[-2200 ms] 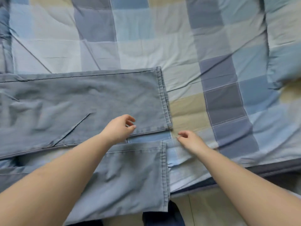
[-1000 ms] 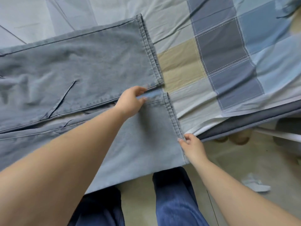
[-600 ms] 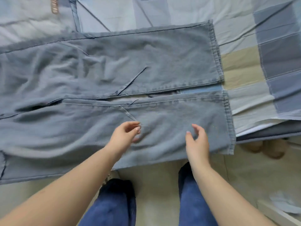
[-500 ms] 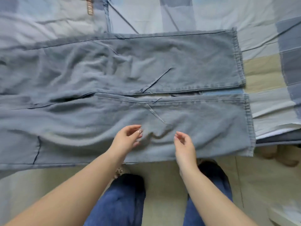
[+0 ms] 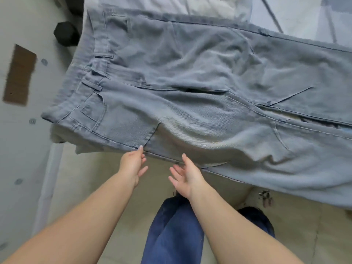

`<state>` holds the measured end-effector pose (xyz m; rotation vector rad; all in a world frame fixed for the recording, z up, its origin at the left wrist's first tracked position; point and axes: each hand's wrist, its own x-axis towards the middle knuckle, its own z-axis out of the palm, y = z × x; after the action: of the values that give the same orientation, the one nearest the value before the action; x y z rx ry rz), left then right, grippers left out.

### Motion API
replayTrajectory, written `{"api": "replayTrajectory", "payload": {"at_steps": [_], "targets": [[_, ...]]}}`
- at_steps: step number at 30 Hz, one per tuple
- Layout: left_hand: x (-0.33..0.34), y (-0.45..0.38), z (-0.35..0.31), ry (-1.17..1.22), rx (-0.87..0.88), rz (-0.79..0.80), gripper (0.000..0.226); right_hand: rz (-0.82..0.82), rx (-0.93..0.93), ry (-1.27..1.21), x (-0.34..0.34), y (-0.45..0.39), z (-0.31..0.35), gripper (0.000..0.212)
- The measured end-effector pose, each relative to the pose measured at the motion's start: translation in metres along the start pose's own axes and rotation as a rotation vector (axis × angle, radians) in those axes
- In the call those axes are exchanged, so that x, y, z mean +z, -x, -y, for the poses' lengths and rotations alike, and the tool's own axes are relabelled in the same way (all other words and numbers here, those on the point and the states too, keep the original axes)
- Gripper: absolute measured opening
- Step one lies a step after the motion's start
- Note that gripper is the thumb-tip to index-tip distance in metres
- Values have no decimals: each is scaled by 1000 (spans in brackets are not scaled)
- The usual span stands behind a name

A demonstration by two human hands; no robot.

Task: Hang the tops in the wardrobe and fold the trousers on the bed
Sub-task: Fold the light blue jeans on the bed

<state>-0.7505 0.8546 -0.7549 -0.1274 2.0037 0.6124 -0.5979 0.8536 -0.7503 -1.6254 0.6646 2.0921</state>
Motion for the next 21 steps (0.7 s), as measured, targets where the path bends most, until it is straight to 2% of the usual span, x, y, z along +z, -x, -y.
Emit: {"api": "replayTrajectory", "payload": {"at_steps": [2,5,6,8,11,14,18,20,21], "targets": [[-11,-17,-3,55,-36,-30,37,-47,-15,-82,10,-15,-9,63],[-25,-38,-5,176,-47,-27,66,-108,-90,-243,16,-30,-21,51],[-28,-43,-5,229,-52,-3,65,-127,-111,-272,17,-33,-25,47],[-30,-45,-6,337,-39,41,45,-139,-141,-282,13,-33,-33,40],[-37,-42,-6,321,24,19,20,-156,-138,-128,-3,-29,-49,32],[-44,-38,-7,267,82,-53,16,-132,-156,-107,-15,-18,-52,29],[-54,-25,-38,444,133,-123,24,-51,-229,-293,-3,14,-37,14],[-61,-16,-56,497,161,-134,8,-33,-276,-296,0,30,-27,13],[-63,-11,-65,511,179,-135,7,-31,-301,-272,0,38,-22,15]]}}
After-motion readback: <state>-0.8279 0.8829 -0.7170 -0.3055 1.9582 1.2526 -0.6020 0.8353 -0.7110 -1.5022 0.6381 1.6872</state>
